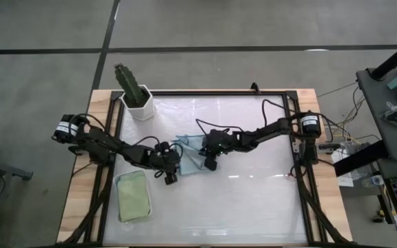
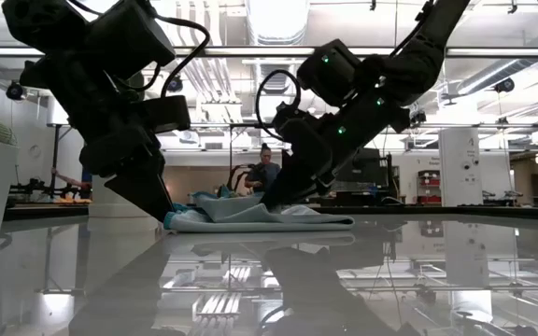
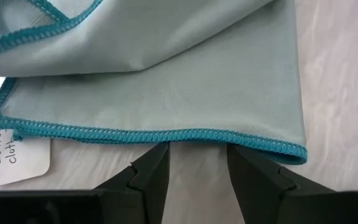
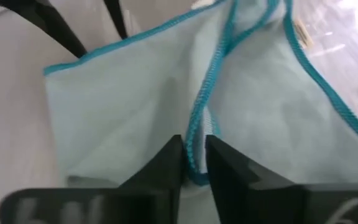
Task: Fold microfiber towels
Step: Fold the light blue microfiber towel
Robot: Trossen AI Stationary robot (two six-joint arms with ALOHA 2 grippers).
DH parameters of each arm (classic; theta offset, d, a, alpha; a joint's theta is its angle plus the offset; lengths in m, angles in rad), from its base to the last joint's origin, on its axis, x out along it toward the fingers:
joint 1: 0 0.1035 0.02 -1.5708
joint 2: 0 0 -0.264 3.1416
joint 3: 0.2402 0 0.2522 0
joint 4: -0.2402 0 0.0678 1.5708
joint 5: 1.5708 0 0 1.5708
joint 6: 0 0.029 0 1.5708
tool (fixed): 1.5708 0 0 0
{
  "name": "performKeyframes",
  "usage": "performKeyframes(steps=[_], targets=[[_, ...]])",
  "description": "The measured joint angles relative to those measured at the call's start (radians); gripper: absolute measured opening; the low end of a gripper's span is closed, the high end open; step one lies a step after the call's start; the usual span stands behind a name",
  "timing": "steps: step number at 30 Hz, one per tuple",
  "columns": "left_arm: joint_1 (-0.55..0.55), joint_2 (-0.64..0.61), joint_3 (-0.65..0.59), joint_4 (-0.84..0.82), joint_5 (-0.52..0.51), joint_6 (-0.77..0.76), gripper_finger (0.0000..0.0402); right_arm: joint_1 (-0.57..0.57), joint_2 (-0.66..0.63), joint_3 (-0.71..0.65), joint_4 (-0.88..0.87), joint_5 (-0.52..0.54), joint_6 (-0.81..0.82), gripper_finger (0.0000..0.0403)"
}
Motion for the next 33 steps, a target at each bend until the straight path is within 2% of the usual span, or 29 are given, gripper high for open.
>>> performKeyframes(steps=[5,12,20,24,33], targets=[[0.0,0.0,0.0,0.002,0.0,0.0,0.0146,0.029,0.0,0.015,0.024,0.0,0.005,0.0013],[0.0,0.0,0.0,0.001,0.0,0.0,0.0146,0.068,0.012,0.083,0.025,0.0,0.032,0.0009],[0.0,0.0,0.0,0.0,0.009,0.0,0.0146,0.111,0.105,0.185,0.011,-0.024,0.063,0.0012],[0.0,0.0,0.001,-0.003,0.011,0.0,0.0146,0.126,0.157,0.263,-0.055,-0.028,0.096,0.0042],[0.0,-0.004,0.005,-0.019,0.061,-0.001,0.0146,0.156,0.225,0.396,-0.136,-0.029,0.101,0.016]])
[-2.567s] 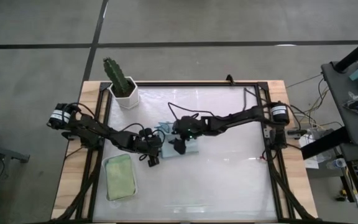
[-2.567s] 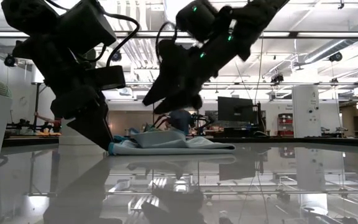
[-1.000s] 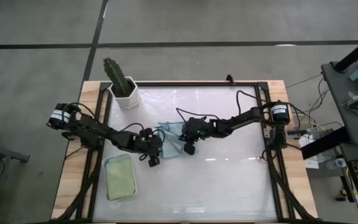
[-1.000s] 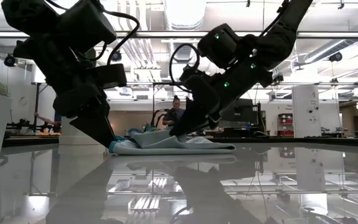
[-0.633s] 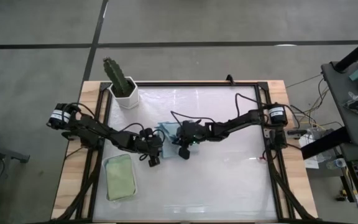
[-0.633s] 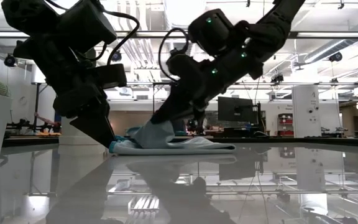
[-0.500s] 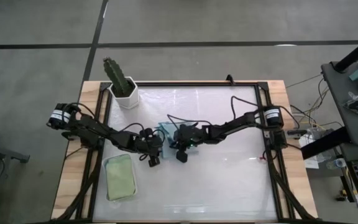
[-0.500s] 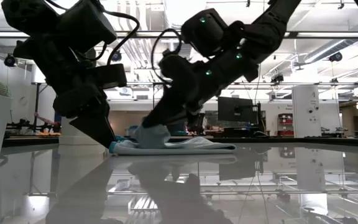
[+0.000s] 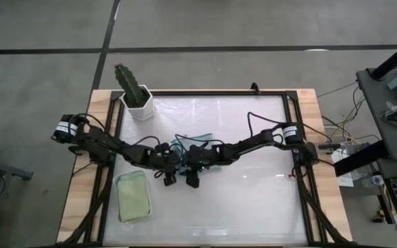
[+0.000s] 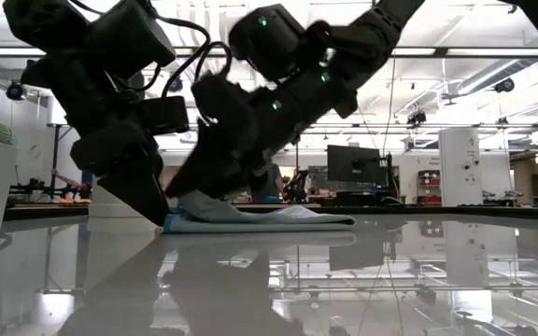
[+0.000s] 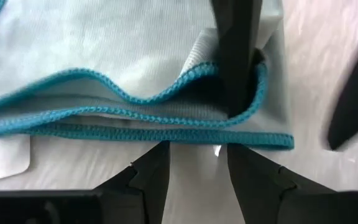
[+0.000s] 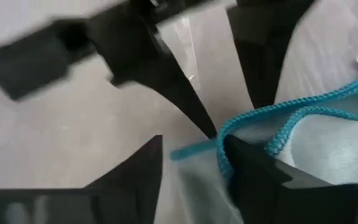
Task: Fold microfiber towels
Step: Fold the light blue microfiber towel
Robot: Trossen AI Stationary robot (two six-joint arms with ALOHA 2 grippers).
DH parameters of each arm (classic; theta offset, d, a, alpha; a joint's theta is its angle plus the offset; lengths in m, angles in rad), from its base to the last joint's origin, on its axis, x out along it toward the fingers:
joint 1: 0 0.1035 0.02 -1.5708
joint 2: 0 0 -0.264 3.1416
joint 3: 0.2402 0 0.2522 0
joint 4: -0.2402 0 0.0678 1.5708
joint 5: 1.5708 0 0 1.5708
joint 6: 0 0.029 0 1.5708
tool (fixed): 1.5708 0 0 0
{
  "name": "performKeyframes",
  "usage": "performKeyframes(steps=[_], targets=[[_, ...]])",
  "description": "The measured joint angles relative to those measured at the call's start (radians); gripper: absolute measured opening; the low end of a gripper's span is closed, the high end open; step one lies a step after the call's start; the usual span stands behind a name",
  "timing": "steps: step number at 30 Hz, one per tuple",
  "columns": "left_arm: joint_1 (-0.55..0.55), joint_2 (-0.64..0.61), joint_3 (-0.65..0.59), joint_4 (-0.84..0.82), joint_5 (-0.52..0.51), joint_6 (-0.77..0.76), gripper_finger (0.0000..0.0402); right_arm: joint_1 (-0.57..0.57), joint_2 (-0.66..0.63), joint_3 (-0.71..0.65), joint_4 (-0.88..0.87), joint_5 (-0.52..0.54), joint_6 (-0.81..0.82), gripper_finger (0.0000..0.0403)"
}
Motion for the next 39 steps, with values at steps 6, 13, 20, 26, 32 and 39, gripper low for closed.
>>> performKeyframes(steps=[6,13,20,26,32,39], targets=[[0.0,-0.003,0.03,-0.098,0.01,-0.001,0.0146,0.018,-0.002,0.046,-0.026,0.001,-0.002,0.0201],[0.0,-0.029,0.042,-0.125,0.011,-0.001,0.0146,0.022,-0.002,0.061,-0.058,0.015,0.029,0.0208],[0.0,-0.05,0.045,-0.169,0.035,-0.027,0.0146,0.022,-0.002,0.061,-0.086,0.029,0.042,0.0236],[0.0,-0.067,0.05,-0.279,0.115,-0.1,0.0146,0.022,-0.01,0.061,-0.09,-0.052,0.006,0.0288],[-0.002,-0.113,0.052,-0.315,0.137,-0.106,0.0146,0.025,-0.032,0.061,-0.107,-0.076,-0.062,0.0313],[-0.018,-0.185,0.054,-0.316,0.137,-0.106,0.0146,0.024,-0.126,0.061,-0.284,-0.041,-0.172,0.03]])
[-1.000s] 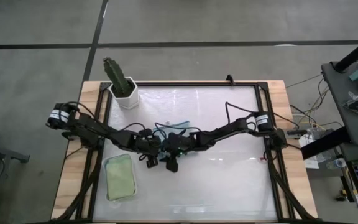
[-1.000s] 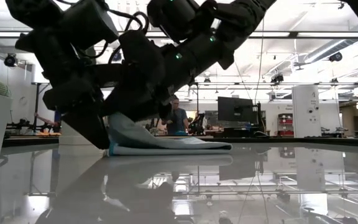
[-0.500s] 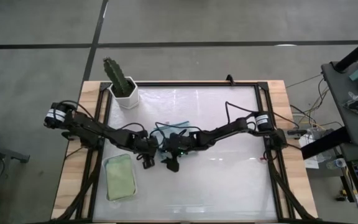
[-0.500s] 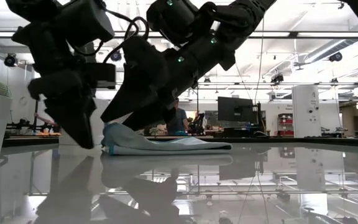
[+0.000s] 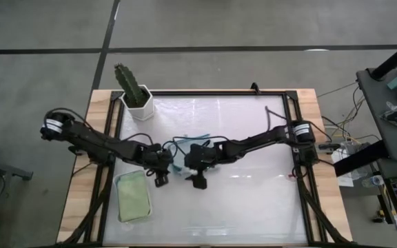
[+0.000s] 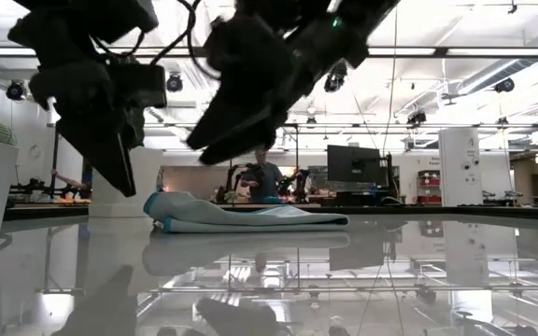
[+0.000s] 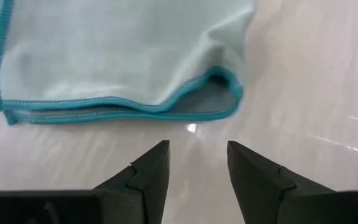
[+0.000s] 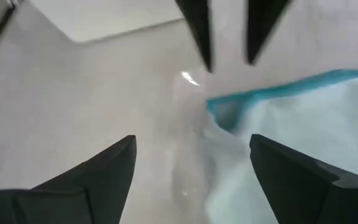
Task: Fold microfiber towels
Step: Fold the light blue microfiber towel
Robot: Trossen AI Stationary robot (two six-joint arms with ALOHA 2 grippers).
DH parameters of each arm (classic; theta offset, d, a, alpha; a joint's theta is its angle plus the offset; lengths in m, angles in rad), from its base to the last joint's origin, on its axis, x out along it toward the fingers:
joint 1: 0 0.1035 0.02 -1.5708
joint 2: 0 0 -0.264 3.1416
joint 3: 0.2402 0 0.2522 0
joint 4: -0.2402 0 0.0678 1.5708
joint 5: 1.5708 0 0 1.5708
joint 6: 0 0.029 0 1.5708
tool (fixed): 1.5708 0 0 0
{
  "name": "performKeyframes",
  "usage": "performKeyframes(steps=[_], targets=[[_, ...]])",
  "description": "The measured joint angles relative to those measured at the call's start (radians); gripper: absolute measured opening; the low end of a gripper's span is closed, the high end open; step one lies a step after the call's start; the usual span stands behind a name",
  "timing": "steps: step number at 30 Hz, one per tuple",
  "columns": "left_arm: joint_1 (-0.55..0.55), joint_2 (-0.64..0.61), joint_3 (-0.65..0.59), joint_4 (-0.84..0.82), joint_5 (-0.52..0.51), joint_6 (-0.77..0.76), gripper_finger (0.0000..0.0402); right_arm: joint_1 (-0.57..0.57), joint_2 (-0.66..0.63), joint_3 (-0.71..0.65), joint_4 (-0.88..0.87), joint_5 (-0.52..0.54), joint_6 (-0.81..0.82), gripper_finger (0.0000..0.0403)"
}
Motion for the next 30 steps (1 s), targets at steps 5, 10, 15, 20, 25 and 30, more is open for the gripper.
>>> performKeyframes(steps=[5,10,15,20,25,30], targets=[[-0.066,-0.001,-0.006,0.033,-0.017,-0.001,0.0146,-0.027,-0.089,-0.033,-0.158,0.151,-0.139,0.0284],[-0.14,0.037,-0.008,0.153,-0.091,0.0,0.0146,-0.124,-0.147,-0.115,-0.18,0.158,-0.24,0.0281],[-0.167,0.074,-0.008,0.209,-0.216,-0.003,0.0146,-0.266,-0.15,-0.18,-0.158,0.143,-0.326,0.0281],[-0.17,0.117,-0.013,0.208,-0.247,-0.027,0.0146,-0.389,-0.135,-0.241,-0.088,-0.023,-0.344,0.0281],[-0.172,0.152,-0.012,0.213,-0.248,-0.044,0.0146,-0.454,-0.134,-0.298,0.008,-0.187,-0.332,0.0281],[-0.172,0.181,-0.012,0.238,-0.249,-0.049,0.0146,-0.454,-0.12,-0.338,0.07,-0.203,-0.341,0.028]])
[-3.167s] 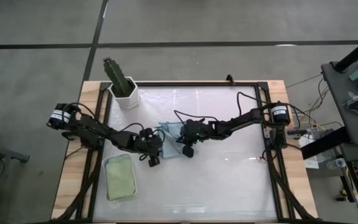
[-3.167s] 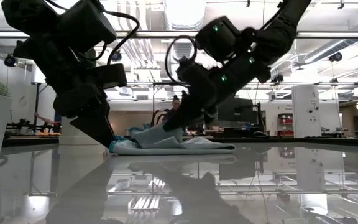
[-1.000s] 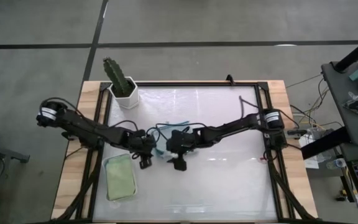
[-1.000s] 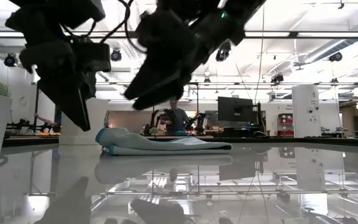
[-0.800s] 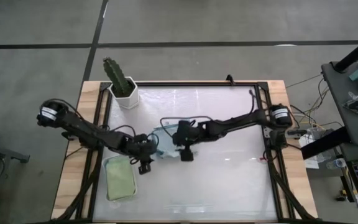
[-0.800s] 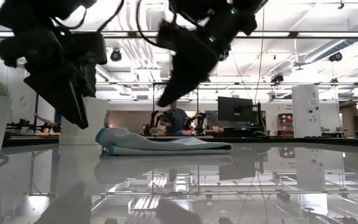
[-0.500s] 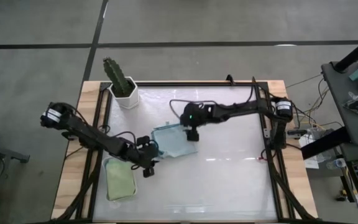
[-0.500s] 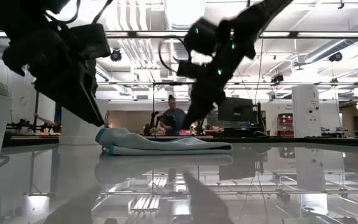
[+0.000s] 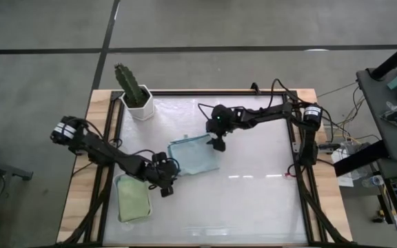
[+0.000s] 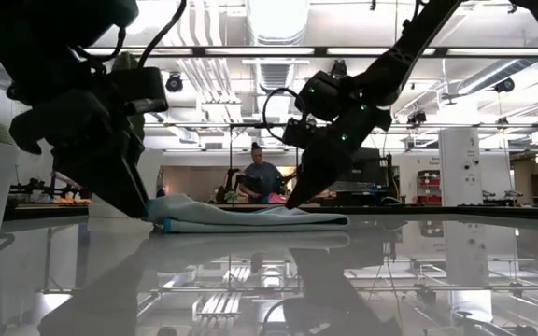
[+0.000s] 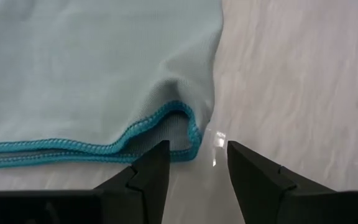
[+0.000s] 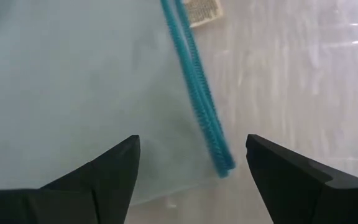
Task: Fold microfiber towels
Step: Fold the light blue microfiber towel
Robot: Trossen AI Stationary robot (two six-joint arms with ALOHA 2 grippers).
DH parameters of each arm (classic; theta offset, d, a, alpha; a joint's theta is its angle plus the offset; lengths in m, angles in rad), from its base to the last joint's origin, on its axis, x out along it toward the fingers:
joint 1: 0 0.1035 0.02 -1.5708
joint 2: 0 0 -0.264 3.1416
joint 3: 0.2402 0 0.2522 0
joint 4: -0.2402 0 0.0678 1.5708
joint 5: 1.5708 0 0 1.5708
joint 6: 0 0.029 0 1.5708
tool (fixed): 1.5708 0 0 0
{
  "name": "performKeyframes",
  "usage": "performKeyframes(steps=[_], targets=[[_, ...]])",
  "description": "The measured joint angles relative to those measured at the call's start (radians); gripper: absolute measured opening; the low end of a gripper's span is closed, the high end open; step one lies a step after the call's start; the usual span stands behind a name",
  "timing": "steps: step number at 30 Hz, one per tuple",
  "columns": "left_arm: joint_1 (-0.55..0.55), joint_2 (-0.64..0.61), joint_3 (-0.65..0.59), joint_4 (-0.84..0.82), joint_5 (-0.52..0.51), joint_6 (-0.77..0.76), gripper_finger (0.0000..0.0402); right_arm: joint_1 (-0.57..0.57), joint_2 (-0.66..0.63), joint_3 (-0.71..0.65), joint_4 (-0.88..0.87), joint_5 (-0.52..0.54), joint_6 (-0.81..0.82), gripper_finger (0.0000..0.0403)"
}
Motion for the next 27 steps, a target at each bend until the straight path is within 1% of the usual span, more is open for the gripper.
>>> performKeyframes(steps=[6,9,20,24,27], targets=[[0.0,0.009,0.0,-0.001,0.0,-0.003,0.0146,0.006,0.0,-0.023,0.041,-0.027,0.008,0.0278],[0.0,0.009,0.0,0.002,0.0,-0.003,0.0146,0.006,0.009,-0.022,0.055,-0.027,0.01,0.0256],[0.0,0.009,0.0,0.002,0.0,-0.003,0.0146,0.006,0.019,-0.022,0.05,-0.026,0.006,0.0086],[0.0,0.009,-0.001,0.001,0.0,-0.003,0.0146,0.006,0.01,-0.022,0.021,-0.026,0.005,0.004],[0.0,0.009,-0.001,0.002,0.0,-0.003,0.0146,0.006,-0.003,-0.022,-0.002,-0.027,0.012,0.0015]])
